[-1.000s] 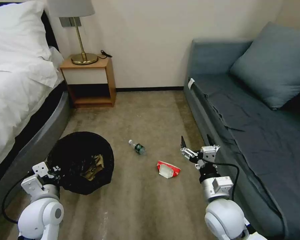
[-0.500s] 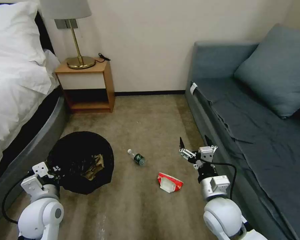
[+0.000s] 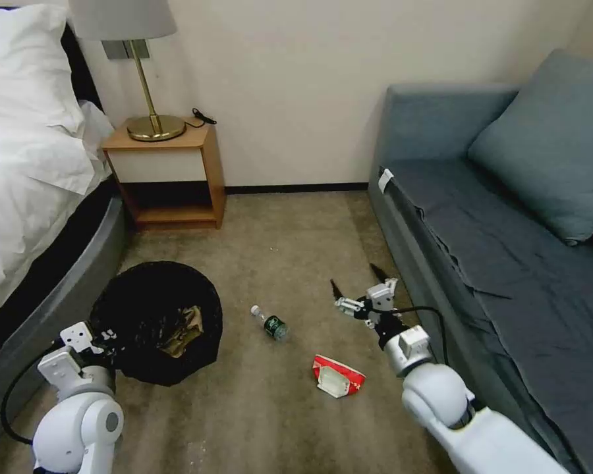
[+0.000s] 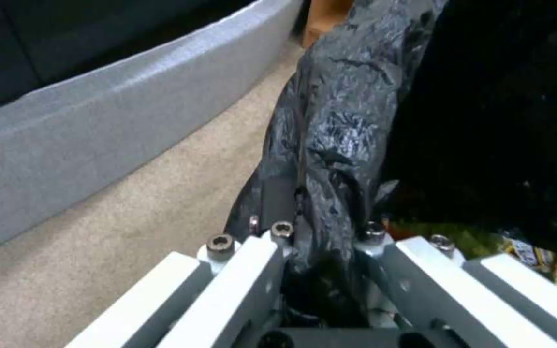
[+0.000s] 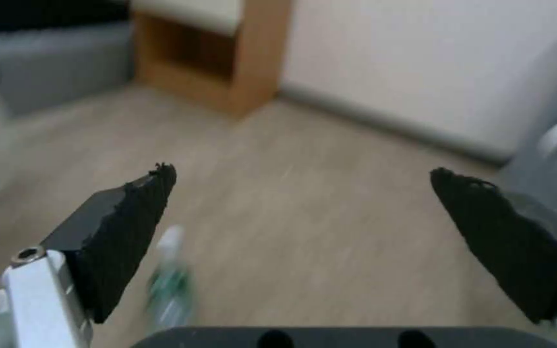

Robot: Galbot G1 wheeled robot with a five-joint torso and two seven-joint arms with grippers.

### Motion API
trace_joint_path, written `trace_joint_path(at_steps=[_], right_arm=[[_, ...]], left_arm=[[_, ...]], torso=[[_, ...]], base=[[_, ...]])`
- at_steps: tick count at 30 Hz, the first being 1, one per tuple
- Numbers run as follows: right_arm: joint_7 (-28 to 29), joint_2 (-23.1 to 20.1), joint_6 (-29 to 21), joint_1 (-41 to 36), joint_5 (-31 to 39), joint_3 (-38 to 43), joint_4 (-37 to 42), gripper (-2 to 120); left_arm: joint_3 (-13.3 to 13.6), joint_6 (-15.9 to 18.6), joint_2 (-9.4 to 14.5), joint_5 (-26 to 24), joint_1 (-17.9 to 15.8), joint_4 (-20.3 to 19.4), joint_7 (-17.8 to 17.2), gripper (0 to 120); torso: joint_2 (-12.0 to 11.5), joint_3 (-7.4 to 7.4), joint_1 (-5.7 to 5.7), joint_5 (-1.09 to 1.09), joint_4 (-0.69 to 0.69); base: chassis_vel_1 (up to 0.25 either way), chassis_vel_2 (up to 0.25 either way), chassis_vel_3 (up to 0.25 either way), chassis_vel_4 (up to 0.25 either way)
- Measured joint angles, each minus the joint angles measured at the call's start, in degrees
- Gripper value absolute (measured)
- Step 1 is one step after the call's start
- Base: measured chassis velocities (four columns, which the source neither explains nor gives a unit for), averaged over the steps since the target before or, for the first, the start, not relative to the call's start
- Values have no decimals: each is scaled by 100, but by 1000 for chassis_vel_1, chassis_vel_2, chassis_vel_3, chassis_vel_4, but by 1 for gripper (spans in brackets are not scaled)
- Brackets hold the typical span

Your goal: Pick up the trash bin, then pick up the garbage on the floor and place it into the trash bin.

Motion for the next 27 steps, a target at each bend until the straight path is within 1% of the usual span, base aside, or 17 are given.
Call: trace_joint_path(at_steps=[1,2,3,4,5,6,8,9,10,13,14,17,18,19,23,24,27], right_arm=[[0,0,0,0,0,0,0,100],[-74,-60,-156,95,137,-123,-51,100],[-158,-150,-445,246,369,-331,-120,100],[-183,-181,-555,296,455,-402,-139,100],[-227,-271,-1011,478,735,-619,-186,100],[-227,-271,-1011,478,735,-619,-186,100],[-572,-388,-1904,853,1082,-930,-309,100],[-716,-401,-2050,980,1085,-1022,-397,100],[-716,-401,-2050,980,1085,-1022,-397,100],[-1417,-394,-2288,1531,960,-1494,-848,100],[-1417,-394,-2288,1531,960,-1494,-848,100],[-1677,-319,-2302,1955,843,-2051,-1411,100],[-1715,-280,-2294,2116,816,-2304,-1673,100],[-1715,-280,-2294,2116,816,-2304,-1673,100],[-1718,-155,-2168,2456,781,-3033,-2266,99],[-1718,-155,-2168,2456,781,-3033,-2266,99],[-1711,-48,-1982,2597,702,-3394,-2621,99]], left_arm=[[0,0,0,0,0,0,0,2],[-1,-8,0,-1,4,5,1,2],[-3,-23,0,-2,14,11,5,2],[-6,-28,1,-3,18,13,6,2],[-19,-46,2,-5,32,22,9,2],[-19,-46,2,-5,32,22,9,2],[-47,-77,9,-17,59,33,17,2],[-52,-83,9,-18,64,35,18,2],[-52,-83,9,-18,64,35,18,2],[-62,-94,11,-25,76,45,22,2],[-62,-94,11,-25,76,45,22,2],[-62,-108,8,-23,85,68,23,2],[-62,-119,6,-21,94,74,23,2],[-62,-119,6,-21,94,74,23,2],[-65,-147,-4,-4,112,103,24,2],[-65,-147,-4,-4,112,103,24,2],[-65,-158,-15,4,125,114,25,2]], torso=[[0,0,0,0,0],[0,0,0,1,-2],[0,0,0,0,0],[0,0,0,1,0],[0,0,0,1,-1],[0,0,0,1,-1],[0,0,0,0,-2],[0,0,0,0,-1],[0,0,0,0,-1],[0,0,0,0,-1],[0,0,0,0,-1],[0,0,0,1,0],[0,0,0,0,0],[0,0,0,0,0],[0,0,0,0,-1],[0,0,0,0,-1],[0,0,0,0,-1]], base=[[0,0,0,0],[0,0,0,0],[0,0,0,0],[0,0,0,0],[0,0,0,0],[0,0,0,0],[0,0,0,0],[0,0,0,0],[0,0,0,0],[0,0,0,0],[0,0,0,0],[0,0,0,0],[0,0,0,0],[0,0,0,0],[0,0,0,0],[0,0,0,0],[0,0,0,0]])
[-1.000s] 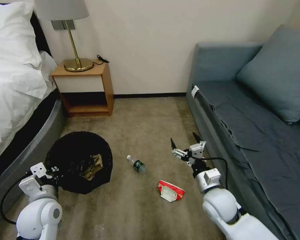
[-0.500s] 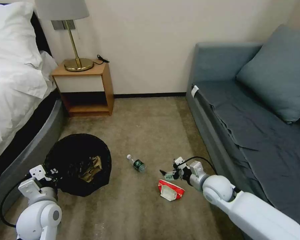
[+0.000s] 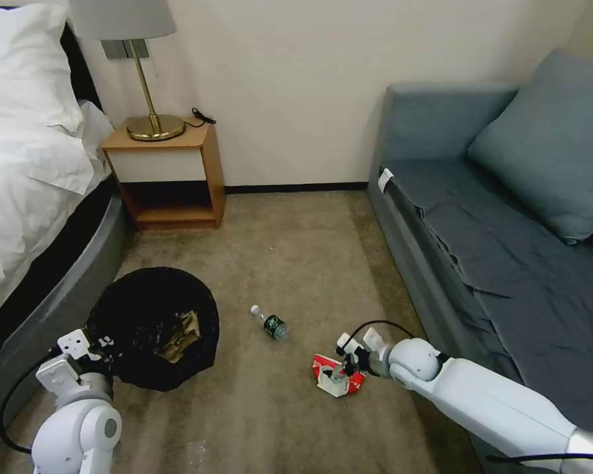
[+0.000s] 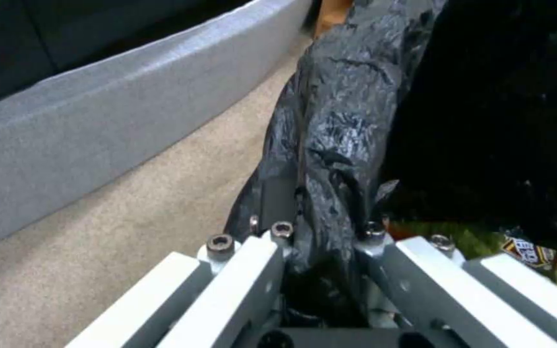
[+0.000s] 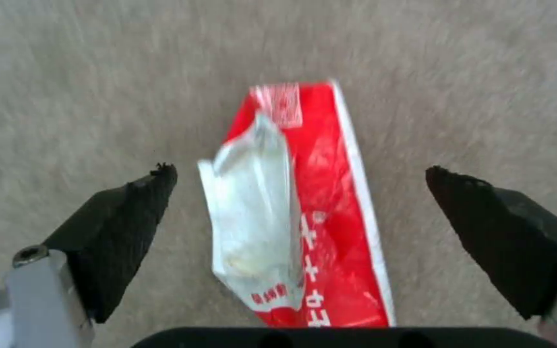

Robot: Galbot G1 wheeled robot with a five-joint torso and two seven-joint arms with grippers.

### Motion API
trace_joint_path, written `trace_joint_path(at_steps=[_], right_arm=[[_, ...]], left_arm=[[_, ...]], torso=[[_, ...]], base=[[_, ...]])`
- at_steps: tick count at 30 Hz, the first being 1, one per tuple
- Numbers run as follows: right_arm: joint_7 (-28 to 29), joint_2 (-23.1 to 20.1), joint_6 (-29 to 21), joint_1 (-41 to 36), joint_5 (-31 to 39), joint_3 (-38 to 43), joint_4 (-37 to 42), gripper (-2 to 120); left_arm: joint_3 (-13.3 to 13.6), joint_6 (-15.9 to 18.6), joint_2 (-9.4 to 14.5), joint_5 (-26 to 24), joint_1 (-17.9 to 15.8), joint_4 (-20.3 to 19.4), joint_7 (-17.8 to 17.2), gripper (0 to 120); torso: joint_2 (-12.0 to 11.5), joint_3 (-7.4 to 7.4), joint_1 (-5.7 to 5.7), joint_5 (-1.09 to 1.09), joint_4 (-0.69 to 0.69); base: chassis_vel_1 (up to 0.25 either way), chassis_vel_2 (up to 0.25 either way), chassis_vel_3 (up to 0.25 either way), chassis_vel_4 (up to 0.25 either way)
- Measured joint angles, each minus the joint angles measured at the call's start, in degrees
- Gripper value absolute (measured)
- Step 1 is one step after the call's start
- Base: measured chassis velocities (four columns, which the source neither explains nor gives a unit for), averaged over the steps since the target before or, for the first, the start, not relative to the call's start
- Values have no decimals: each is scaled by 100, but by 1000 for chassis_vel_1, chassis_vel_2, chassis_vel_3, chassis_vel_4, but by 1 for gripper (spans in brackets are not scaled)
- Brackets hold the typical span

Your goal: Pick up the trash bin, then pick up the garbage on the floor and place it into the trash bin.

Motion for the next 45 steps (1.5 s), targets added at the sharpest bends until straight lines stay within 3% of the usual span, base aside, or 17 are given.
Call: trace_joint_path(at_steps=[11,16,30,37,40,45], right_arm=[[-5,294,441,130,-196,-237,-990,98],[-11,422,723,76,-294,-232,-1434,84],[0,515,987,23,-317,-242,-1550,67],[95,434,994,22,-222,-302,-1290,67],[120,357,991,35,-146,-385,-1158,81],[124,333,1000,35,-123,-445,-1127,88]], left_arm=[[-1,-106,-16,42,40,81,0,2],[1,-115,0,51,15,113,1,2],[25,-151,0,98,-34,205,1,2],[41,-151,0,150,-69,216,0,2],[46,-151,0,158,-72,216,1,2],[49,-156,0,164,-77,217,4,2]], torso=[[0,0,0,0,0],[0,0,0,0,0],[0,0,0,-1,-1],[0,0,0,1,0],[0,0,0,0,0],[0,0,0,0,0]], base=[[0,0,0,0],[0,0,0,0],[0,0,0,0],[0,0,0,0],[0,0,0,0],[0,0,0,0]])
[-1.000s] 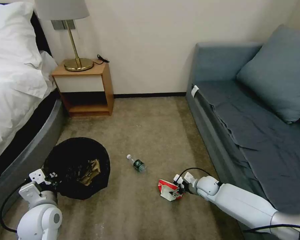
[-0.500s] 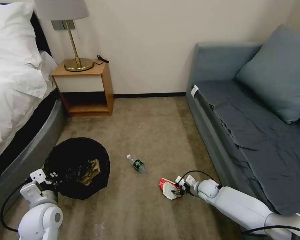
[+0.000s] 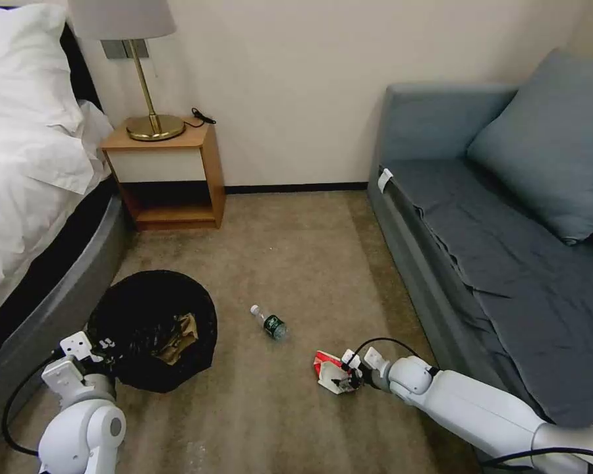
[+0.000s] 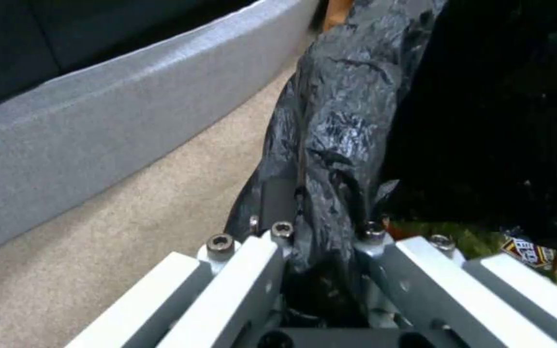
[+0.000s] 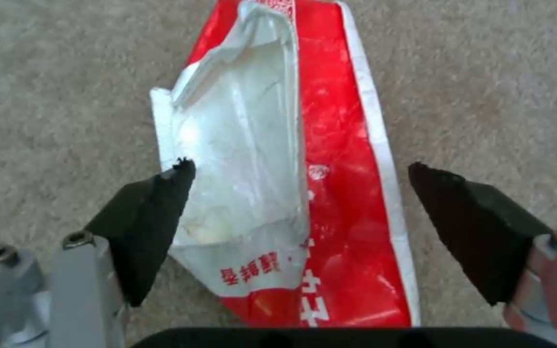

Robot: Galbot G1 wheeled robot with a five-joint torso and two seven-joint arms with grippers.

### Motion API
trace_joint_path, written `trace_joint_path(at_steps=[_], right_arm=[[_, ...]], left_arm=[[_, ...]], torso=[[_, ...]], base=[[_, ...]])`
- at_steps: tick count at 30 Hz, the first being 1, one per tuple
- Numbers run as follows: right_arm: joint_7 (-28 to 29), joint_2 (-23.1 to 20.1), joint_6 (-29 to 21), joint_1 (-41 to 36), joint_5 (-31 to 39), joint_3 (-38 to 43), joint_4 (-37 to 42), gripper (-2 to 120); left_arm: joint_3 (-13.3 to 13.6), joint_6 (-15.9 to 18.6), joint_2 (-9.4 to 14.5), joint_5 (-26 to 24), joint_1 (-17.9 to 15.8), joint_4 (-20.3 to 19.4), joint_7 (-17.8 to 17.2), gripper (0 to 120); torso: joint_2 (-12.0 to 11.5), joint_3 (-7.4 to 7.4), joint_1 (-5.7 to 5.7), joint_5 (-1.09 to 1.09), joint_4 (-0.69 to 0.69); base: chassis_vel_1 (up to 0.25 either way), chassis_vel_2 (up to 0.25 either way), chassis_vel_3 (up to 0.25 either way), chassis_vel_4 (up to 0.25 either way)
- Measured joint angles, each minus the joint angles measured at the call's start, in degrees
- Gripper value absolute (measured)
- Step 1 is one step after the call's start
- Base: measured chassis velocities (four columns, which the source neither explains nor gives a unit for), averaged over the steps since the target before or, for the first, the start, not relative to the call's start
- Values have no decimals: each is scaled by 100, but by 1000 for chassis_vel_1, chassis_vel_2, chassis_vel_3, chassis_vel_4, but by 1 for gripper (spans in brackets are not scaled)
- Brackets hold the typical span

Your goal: Pick up the trash bin, then pick up the garbage on the floor and place it into the trash bin.

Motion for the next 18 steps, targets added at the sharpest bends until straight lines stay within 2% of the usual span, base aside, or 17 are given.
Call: trace_joint_path(at_steps=[3,18], right_arm=[[-6,-7,28,-1,4,-24,17,85],[-16,-110,134,-1,58,-40,179,28]], left_arm=[[0,-1,1,1,-2,0,1,2],[2,-35,-13,29,-17,10,1,2]], torso=[[0,0,0,0,0],[0,0,0,0,0]], base=[[0,0,0,0],[0,0,0,0]])
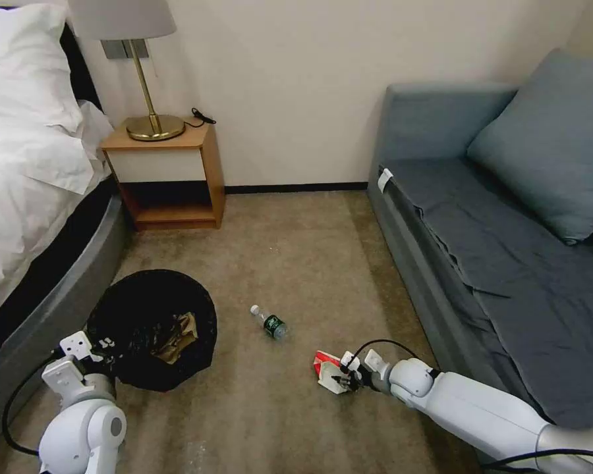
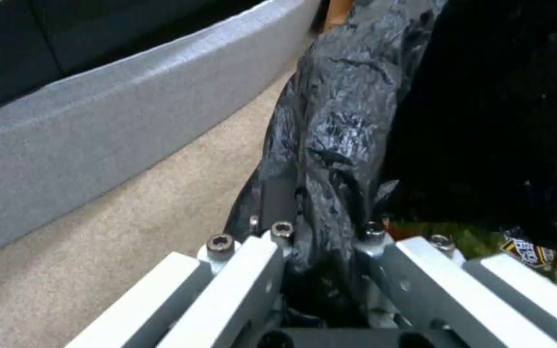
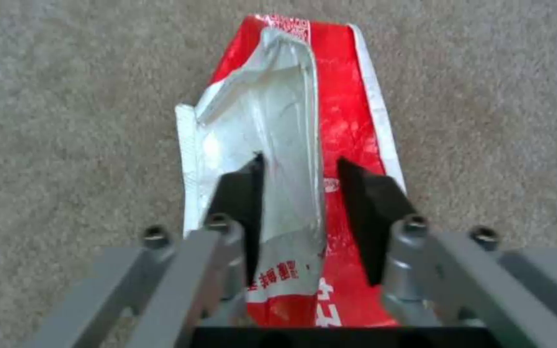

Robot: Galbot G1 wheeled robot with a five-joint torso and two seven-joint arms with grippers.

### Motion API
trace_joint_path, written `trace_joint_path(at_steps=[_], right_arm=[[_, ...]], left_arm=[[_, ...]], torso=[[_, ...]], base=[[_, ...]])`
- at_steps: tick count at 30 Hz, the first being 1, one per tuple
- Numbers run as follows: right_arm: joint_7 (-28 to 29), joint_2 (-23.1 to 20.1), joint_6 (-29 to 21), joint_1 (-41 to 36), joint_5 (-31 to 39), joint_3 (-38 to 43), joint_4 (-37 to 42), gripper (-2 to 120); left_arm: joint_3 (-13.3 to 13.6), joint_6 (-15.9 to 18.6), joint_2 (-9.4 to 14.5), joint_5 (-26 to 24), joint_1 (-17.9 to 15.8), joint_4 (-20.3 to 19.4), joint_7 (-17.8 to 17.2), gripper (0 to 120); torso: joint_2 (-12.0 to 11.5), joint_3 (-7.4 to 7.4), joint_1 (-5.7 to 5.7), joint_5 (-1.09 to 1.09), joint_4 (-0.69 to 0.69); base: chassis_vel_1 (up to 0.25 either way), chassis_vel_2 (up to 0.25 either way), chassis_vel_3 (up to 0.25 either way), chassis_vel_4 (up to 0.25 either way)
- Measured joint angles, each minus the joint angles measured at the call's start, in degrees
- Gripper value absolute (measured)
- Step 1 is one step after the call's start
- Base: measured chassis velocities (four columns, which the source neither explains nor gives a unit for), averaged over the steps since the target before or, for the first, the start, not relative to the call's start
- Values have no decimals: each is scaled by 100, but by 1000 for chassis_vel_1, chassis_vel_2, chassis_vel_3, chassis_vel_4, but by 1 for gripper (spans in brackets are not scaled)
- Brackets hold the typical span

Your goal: Pick up the trash bin, then pick up the garbage on the floor and place it into the trash bin.

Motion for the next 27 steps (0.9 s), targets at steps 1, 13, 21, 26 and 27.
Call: trace_joint_path(at_steps=[1,13,21,26,27], right_arm=[[0,-9,2,0,4,1,14,25],[5,-90,47,-22,72,2,209,0],[64,-148,143,-12,186,77,385,0],[87,-243,185,34,299,261,614,0],[87,-243,185,34,299,261,614,0]], left_arm=[[2,0,-1,2,-2,0,0,2],[16,9,-20,11,-20,-4,-4,2],[13,10,-21,21,-21,-6,-7,2],[26,27,-28,23,-39,-8,-8,2],[26,27,-28,23,-39,-8,-8,2]], torso=[[0,0,0,0,0],[0,0,0,0,0],[0,0,0,0,0],[0,0,0,0,0],[0,0,0,0,0]], base=[[0,0,0,0],[0,0,0,0],[0,0,0,0],[0,0,0,0],[0,0,0,0]])
